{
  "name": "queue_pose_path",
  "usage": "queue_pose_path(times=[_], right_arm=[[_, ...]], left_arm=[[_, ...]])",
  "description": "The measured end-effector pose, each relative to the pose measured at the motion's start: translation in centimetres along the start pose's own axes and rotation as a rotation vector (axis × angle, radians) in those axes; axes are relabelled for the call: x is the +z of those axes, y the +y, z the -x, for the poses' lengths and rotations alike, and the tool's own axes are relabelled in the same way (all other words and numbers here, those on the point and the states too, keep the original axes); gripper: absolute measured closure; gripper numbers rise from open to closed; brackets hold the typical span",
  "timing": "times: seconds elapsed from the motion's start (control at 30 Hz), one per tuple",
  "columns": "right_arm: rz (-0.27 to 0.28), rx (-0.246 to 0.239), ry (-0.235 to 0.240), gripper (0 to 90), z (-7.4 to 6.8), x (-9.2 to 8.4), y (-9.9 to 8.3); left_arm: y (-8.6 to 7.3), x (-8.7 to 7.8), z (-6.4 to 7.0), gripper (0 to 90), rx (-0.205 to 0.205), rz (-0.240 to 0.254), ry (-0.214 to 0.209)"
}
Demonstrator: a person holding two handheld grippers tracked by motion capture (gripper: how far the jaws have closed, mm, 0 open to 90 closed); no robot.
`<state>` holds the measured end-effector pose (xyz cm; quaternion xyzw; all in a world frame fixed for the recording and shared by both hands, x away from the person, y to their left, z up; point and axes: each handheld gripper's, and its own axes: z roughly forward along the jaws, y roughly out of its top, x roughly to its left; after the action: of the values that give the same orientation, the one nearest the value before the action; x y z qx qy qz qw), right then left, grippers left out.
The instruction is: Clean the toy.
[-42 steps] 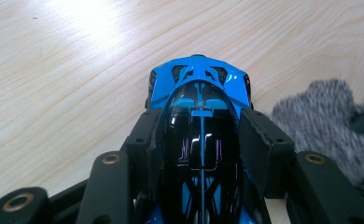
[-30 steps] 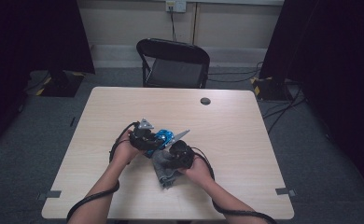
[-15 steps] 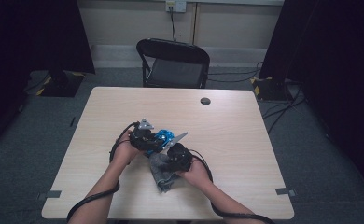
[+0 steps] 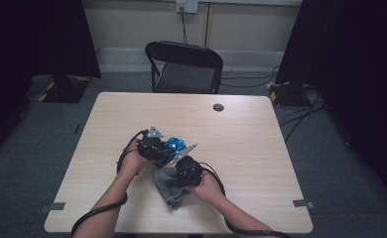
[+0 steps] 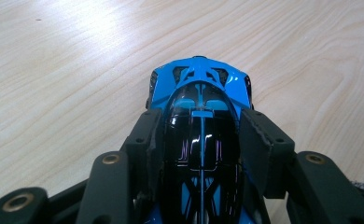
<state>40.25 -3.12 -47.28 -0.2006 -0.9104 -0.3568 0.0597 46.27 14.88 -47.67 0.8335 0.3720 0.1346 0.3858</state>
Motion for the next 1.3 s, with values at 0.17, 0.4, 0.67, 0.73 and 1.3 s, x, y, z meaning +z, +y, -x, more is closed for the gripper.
queue_pose_path(times=[0.17, 0.4, 0.67, 0.73, 1.3], right_arm=[[-0.013, -0.006, 0.002, 74.2, 0.0, -0.1, -0.2], [-0.018, -0.011, 0.003, 73.8, 0.2, -0.5, -0.5], [-0.006, 0.014, -0.025, 67.1, 0.6, -1.7, -1.1], [-0.001, 0.023, -0.025, 66.2, 0.7, -1.8, -1.2], [0.098, 0.094, -0.112, 36.1, 1.9, -6.1, -1.8]], left_arm=[[0.1, 0.0, 0.0, 50.1, 0.013, -0.013, 0.001], [0.3, 0.1, 0.3, 38.8, 0.041, -0.012, -0.015], [1.0, -1.0, 1.0, 31.0, 0.042, 0.02, -0.052], [1.3, -1.4, 1.3, 29.7, 0.045, 0.031, -0.058], [1.0, -4.3, 4.1, 21.2, 0.078, 0.083, -0.201]])
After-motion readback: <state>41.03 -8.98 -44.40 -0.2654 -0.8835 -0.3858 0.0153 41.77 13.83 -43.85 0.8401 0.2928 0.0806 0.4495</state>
